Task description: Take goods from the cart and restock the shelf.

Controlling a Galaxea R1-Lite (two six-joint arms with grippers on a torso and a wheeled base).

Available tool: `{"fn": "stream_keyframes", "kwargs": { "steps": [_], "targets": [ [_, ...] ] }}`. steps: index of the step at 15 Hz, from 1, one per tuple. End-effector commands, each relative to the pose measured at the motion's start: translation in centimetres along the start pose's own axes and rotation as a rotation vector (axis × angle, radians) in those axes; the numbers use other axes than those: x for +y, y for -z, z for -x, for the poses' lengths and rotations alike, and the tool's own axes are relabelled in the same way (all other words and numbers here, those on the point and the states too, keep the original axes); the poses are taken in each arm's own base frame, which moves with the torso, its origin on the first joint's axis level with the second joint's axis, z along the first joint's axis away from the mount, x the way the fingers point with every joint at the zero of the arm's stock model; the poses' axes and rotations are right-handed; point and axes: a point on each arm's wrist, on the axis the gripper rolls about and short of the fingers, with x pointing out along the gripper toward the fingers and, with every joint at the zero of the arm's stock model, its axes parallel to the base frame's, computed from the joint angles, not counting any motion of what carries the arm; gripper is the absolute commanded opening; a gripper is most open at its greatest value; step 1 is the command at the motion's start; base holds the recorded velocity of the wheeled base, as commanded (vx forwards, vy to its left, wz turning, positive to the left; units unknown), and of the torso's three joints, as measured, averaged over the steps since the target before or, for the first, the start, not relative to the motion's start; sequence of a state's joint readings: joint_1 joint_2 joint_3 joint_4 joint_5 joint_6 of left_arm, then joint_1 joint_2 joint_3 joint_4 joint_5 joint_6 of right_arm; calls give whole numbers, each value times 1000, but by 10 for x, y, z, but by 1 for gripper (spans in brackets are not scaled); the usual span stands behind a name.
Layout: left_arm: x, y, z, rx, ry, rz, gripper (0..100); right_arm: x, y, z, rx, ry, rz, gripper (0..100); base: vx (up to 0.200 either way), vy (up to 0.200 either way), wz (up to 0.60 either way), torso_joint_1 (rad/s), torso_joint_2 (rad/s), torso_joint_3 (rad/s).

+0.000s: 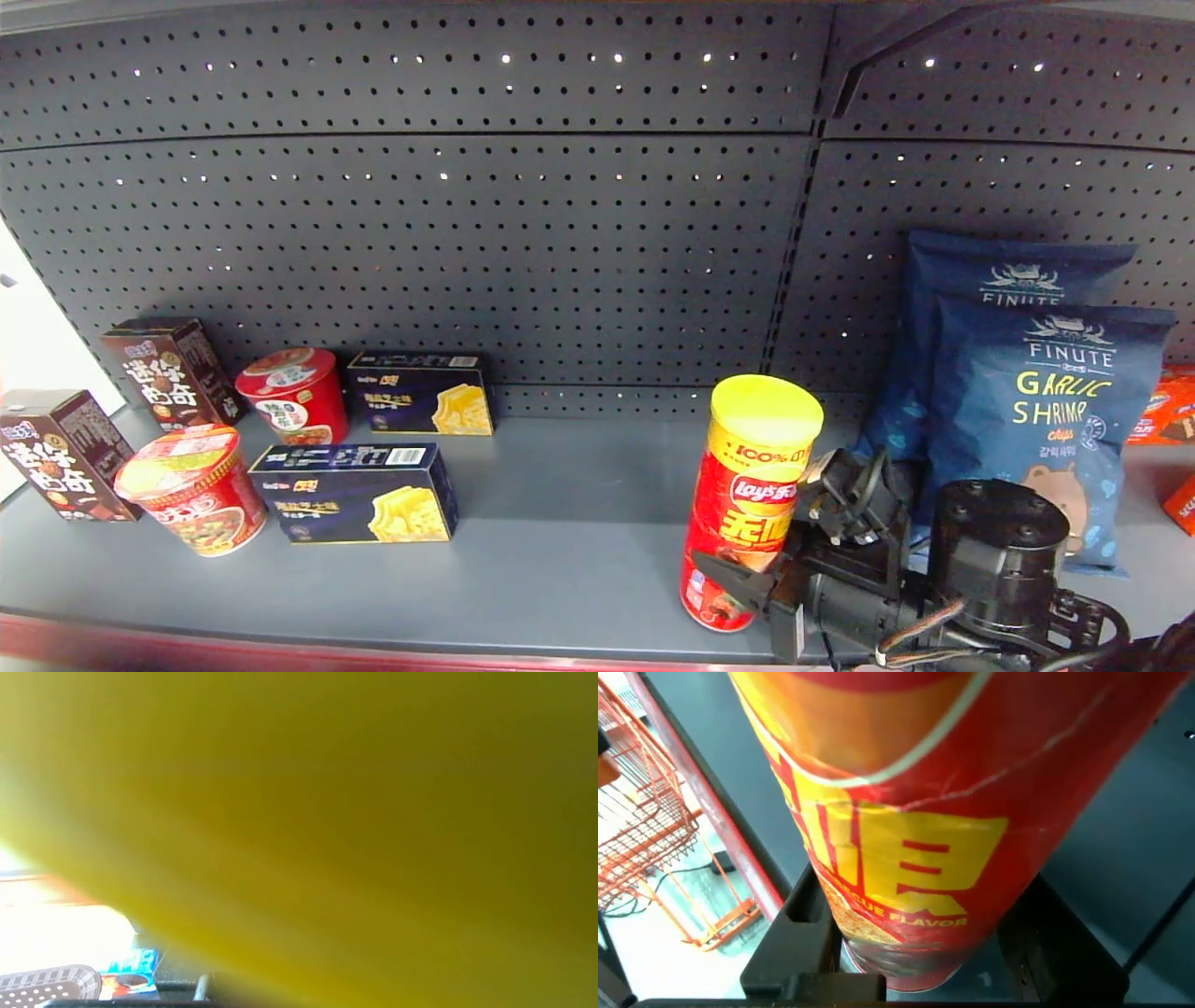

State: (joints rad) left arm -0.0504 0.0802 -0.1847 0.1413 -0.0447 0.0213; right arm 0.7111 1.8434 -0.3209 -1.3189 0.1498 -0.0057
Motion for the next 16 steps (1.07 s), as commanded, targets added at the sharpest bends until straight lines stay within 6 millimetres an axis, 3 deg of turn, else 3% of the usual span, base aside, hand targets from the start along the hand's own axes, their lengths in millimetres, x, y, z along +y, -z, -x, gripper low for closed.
{"fn": "stream_keyframes", "kwargs": {
  "steps": [1,13,14,16],
  "targets": [
    [0,0,0,0,0,0,0,-1,5,-7,17,0,-2,0,0,0,0,0,0,0],
    [0,2,-1,5,0,0,0,-15,10,-7,25,43,12,0,0,0,0,0,0,0],
    [0,1,0,3,0,0,0,-15,11,-7,29,43,20,100,0,0,0,0,0,0],
    [0,1,0,3,0,0,0,-13,11,-5,33,40,23,100,0,0,0,0,0,0]
  ]
}}
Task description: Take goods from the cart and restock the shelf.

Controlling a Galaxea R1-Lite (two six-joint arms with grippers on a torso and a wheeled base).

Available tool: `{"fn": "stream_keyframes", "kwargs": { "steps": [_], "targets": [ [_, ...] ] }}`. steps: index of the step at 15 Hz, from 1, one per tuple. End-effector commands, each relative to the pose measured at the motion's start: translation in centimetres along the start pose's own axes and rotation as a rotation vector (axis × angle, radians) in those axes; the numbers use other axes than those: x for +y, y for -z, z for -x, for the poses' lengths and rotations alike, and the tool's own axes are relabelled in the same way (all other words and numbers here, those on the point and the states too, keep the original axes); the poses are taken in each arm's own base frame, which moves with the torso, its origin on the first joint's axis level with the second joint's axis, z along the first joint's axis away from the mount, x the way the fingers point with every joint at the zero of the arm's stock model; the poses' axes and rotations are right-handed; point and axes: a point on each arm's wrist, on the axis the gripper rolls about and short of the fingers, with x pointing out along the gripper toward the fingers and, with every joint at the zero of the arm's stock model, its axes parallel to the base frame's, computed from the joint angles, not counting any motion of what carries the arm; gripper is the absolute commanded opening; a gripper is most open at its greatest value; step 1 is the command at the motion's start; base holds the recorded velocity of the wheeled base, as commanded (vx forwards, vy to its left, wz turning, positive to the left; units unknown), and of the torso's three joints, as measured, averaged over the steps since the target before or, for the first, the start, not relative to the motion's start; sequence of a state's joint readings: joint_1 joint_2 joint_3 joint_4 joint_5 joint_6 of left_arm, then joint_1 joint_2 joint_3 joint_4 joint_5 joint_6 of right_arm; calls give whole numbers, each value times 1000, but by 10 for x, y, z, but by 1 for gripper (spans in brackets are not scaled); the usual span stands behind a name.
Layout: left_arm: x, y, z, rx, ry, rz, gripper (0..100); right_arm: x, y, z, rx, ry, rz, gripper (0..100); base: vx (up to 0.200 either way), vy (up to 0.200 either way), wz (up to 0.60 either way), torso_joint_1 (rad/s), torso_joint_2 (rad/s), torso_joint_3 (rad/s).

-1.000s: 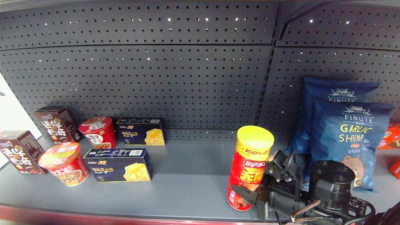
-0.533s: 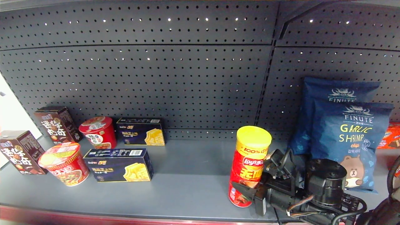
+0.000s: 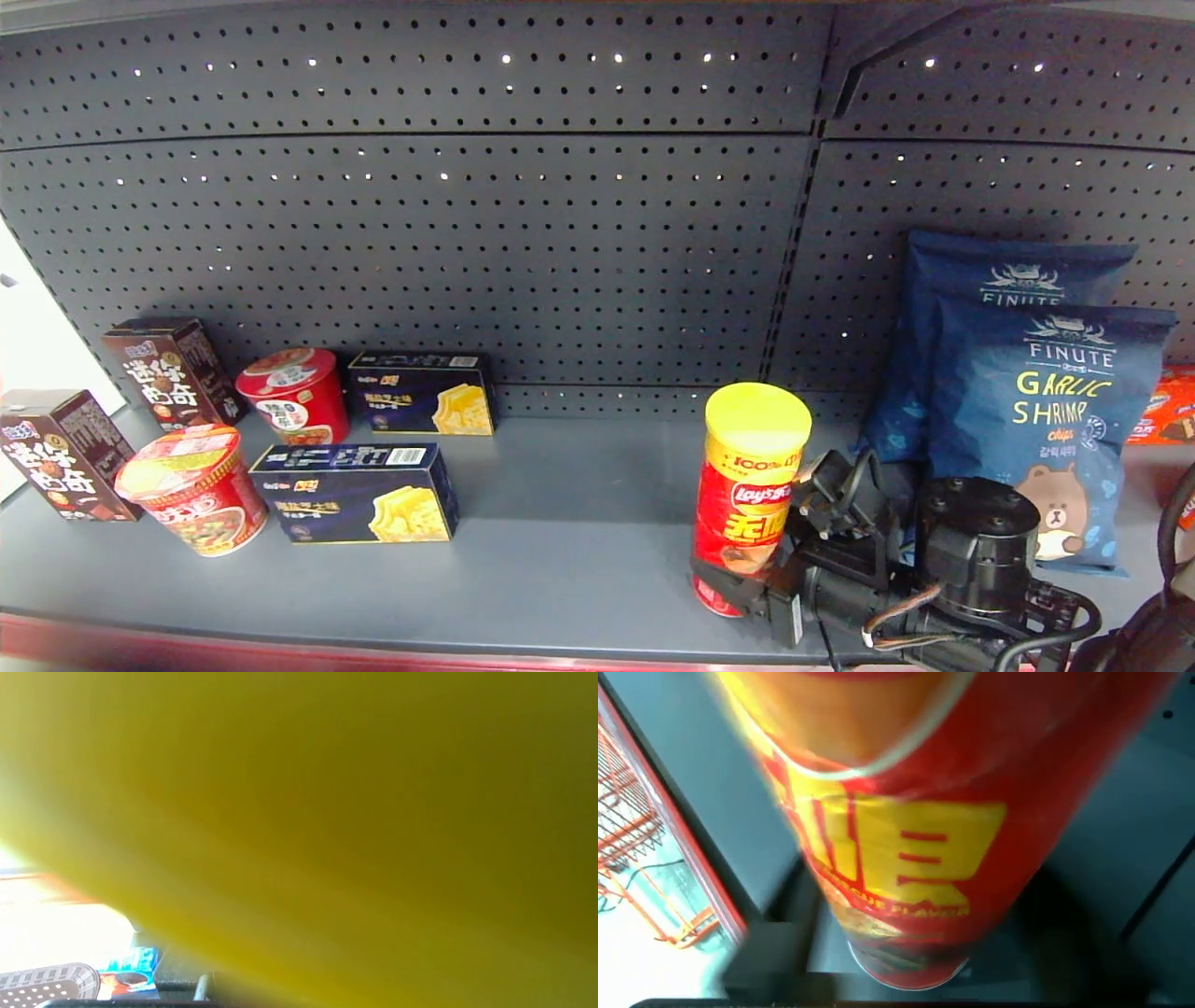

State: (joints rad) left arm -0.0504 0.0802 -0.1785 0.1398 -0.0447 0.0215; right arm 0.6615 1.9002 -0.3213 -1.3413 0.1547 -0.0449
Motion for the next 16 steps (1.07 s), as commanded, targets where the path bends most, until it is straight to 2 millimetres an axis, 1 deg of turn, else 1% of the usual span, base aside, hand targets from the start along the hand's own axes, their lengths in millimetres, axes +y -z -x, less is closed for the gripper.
{"fn": "stream_keyframes", "kwargs": {
  "steps": [1,3,8,10,12,14,16],
  "targets": [
    [0,0,0,0,0,0,0,2,2,5,12,-3,-2,100,0,0,0,0,0,0],
    [0,0,0,-2,0,0,0,4,3,15,15,-4,-2,100,0,0,0,0,0,0],
    [0,1,0,1,0,0,0,8,5,59,22,8,-3,100,0,0,0,0,0,0],
    [0,1,0,3,2,0,0,2,2,77,1,54,-11,100,0,0,0,0,0,0],
    [0,2,-1,4,2,0,0,-6,3,90,-6,107,-21,100,0,0,0,0,0,0],
    [0,3,-1,6,3,0,0,-14,4,95,-6,160,-32,100,0,0,0,0,0,0],
    [0,2,-1,4,5,0,0,-24,2,91,2,228,-42,100,0,0,0,0,0,0]
  ]
}}
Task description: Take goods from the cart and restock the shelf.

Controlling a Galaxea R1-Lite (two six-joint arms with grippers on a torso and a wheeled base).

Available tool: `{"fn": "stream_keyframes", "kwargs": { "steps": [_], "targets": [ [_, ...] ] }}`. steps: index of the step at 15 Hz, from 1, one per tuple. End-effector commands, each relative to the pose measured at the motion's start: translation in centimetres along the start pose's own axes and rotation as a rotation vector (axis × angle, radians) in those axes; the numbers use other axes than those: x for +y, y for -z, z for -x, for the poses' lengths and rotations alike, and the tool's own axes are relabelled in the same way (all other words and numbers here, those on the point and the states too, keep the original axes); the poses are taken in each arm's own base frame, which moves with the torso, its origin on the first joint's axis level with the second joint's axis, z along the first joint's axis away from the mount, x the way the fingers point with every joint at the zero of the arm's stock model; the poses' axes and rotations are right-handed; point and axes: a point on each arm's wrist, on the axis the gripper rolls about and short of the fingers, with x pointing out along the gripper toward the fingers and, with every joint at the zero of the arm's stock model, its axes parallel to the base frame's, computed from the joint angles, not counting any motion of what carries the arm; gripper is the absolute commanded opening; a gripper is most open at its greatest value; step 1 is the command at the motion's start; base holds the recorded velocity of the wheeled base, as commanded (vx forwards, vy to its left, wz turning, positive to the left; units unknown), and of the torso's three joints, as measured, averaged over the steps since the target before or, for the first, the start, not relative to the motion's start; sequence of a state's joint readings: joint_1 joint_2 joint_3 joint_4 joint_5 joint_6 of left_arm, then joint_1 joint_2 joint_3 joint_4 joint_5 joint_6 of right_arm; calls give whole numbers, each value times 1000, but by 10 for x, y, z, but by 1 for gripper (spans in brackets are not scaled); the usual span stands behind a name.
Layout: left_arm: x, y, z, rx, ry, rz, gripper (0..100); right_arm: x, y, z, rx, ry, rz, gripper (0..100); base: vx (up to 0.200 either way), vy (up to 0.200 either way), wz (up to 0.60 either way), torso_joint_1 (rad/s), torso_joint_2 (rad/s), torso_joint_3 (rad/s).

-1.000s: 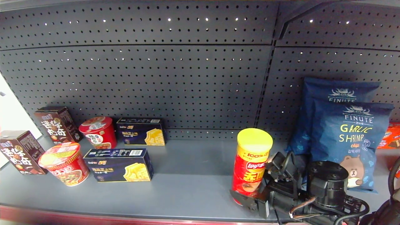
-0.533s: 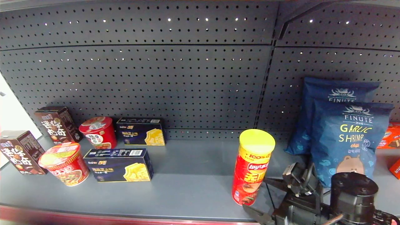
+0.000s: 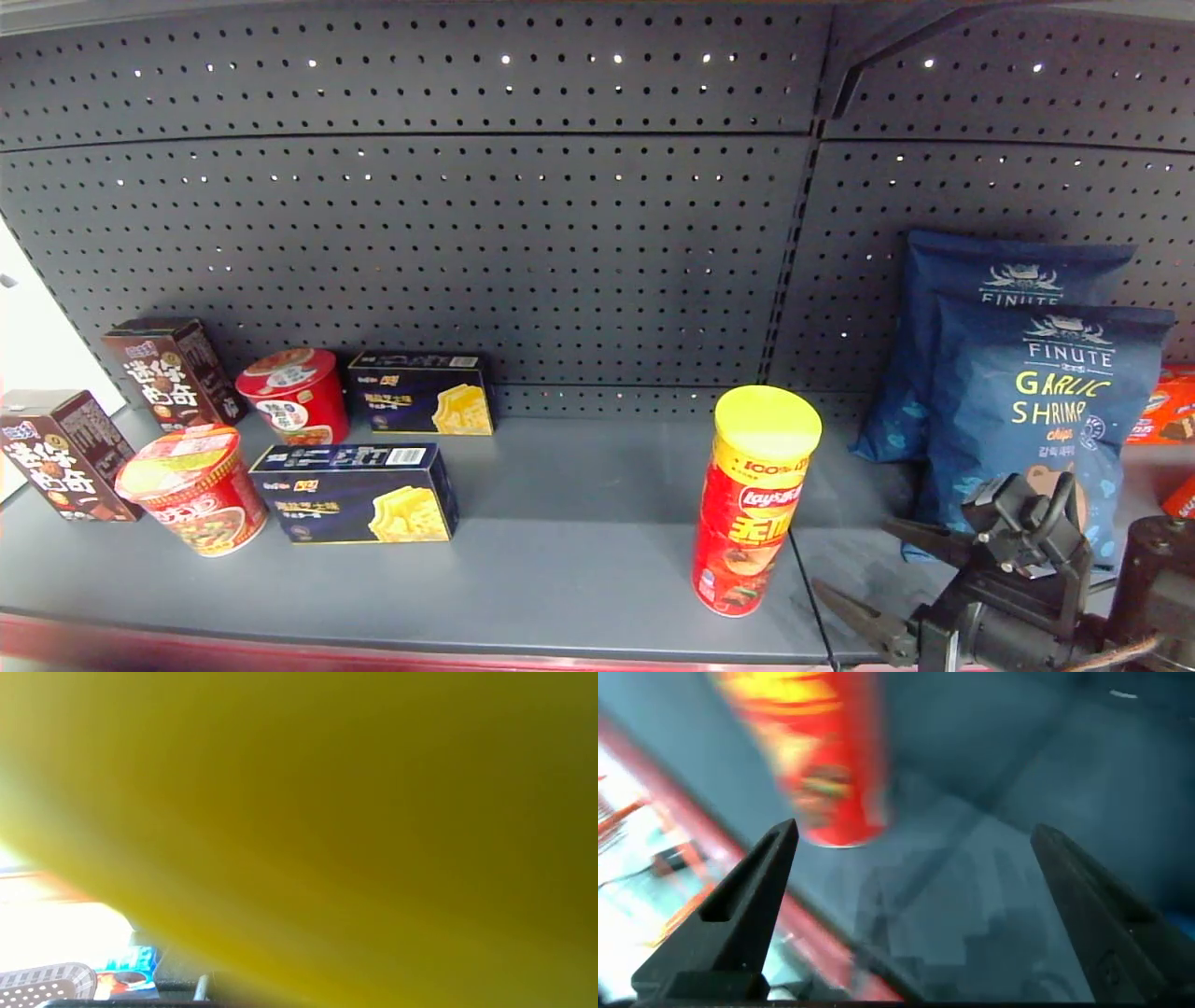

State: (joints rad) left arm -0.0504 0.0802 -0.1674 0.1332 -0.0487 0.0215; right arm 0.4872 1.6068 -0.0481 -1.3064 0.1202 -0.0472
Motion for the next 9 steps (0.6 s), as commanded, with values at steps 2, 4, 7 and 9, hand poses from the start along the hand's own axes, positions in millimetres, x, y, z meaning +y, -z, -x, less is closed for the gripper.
{"fn": "stream_keyframes", "kwargs": {
  "steps": [2,4,7,9],
  "targets": [
    [0,1,0,2,1,0,0,-7,-6,-12,-1,38,-5,100,0,0,0,0,0,0],
    [0,2,-1,8,2,0,0,-9,-5,-22,10,42,-7,100,0,0,0,0,0,0],
    [0,3,-1,9,2,0,0,-14,-4,-39,25,74,-10,100,0,0,0,0,0,0],
    [0,2,-1,8,2,0,0,-13,-3,-46,34,70,-10,100,0,0,0,0,0,0]
  ]
}}
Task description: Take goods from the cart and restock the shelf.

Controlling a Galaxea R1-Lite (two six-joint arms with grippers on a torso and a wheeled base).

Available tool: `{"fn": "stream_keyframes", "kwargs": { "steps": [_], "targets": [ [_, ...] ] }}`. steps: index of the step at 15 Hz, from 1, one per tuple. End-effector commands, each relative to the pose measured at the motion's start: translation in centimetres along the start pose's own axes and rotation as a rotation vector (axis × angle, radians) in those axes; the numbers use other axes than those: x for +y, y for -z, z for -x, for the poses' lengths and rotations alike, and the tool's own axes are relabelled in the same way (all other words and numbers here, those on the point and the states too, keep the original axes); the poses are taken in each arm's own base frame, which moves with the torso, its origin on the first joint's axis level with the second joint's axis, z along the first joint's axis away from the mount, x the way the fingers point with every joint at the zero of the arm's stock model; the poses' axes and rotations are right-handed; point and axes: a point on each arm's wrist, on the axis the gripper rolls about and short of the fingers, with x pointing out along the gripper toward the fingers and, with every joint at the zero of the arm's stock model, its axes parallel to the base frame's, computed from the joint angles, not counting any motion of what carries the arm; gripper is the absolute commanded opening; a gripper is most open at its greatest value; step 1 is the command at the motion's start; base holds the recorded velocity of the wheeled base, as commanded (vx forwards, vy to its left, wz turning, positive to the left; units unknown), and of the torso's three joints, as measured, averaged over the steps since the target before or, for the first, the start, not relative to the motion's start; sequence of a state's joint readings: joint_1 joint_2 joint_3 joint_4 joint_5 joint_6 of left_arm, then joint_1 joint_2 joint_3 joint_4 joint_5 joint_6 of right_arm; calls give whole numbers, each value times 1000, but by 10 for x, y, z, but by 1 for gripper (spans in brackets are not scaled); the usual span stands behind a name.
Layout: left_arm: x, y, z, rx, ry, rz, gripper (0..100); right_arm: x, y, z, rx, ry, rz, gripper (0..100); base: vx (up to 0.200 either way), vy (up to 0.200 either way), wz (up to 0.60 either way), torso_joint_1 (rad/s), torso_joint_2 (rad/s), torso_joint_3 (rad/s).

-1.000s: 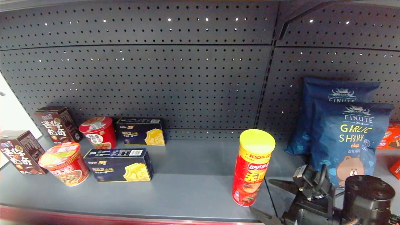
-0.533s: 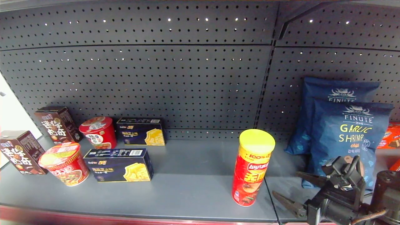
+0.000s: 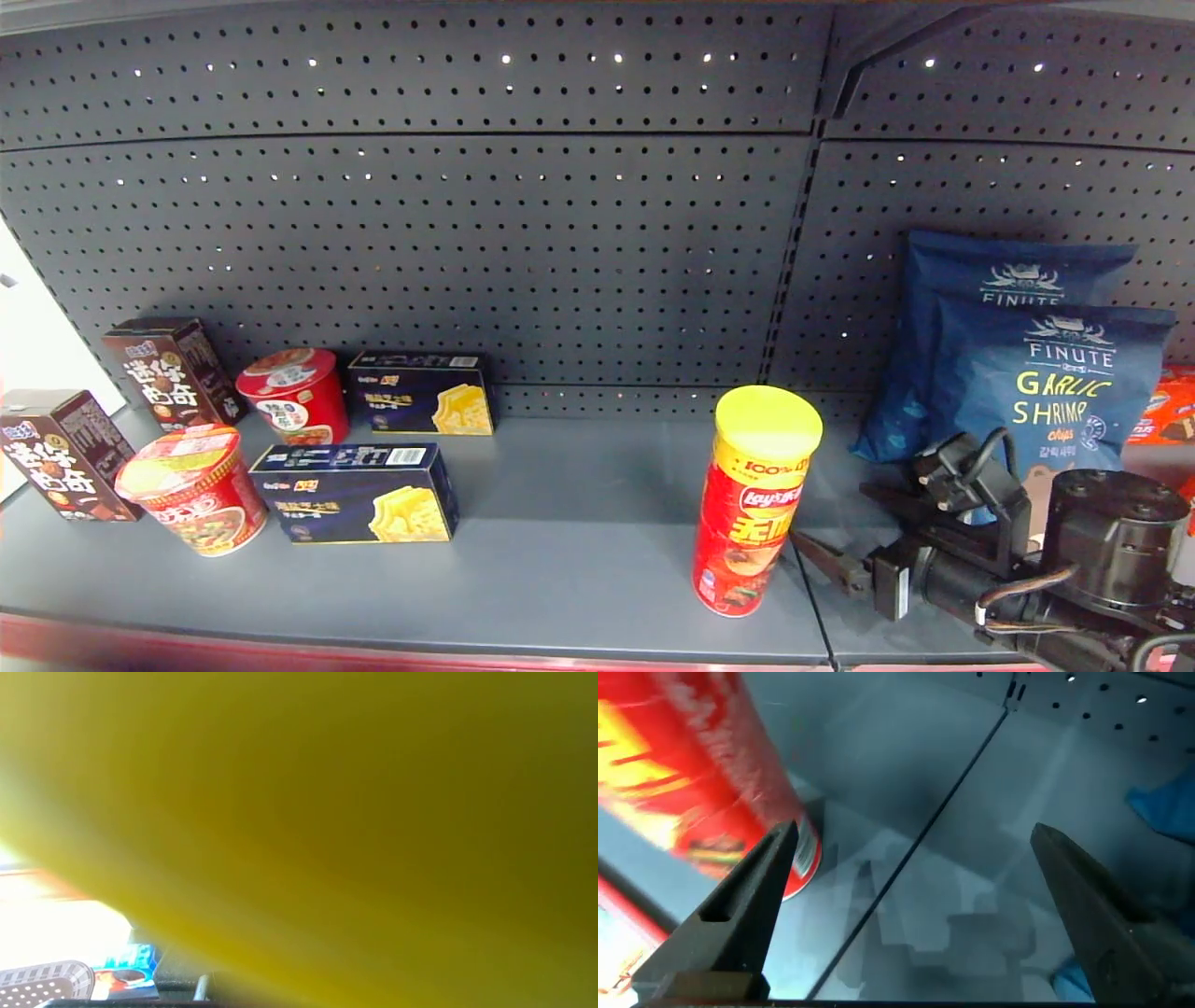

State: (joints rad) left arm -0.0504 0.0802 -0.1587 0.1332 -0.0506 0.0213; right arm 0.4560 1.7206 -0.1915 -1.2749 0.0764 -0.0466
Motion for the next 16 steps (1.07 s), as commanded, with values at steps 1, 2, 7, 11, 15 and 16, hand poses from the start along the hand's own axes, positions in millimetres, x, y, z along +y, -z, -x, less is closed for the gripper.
{"fn": "stream_keyframes", "kwargs": {
  "steps": [1,2,7,11,15,16],
  "targets": [
    [0,0,0,-1,0,0,0,0,7,-12,34,-6,-1,100,0,0,0,0,0,0],
    [0,0,0,-1,2,0,0,0,8,-14,40,-8,-1,100,0,0,0,0,0,0],
    [0,0,0,1,2,0,0,5,10,-17,49,-29,4,100,0,0,0,0,0,0],
    [0,0,0,-1,2,0,0,11,11,-16,53,-51,10,100,0,0,0,0,0,0],
    [0,1,0,2,2,0,0,13,10,-13,48,-60,13,100,0,0,0,0,0,0],
    [0,2,-1,5,2,0,0,16,9,-10,41,-70,15,100,0,0,0,0,0,0]
  ]
}}
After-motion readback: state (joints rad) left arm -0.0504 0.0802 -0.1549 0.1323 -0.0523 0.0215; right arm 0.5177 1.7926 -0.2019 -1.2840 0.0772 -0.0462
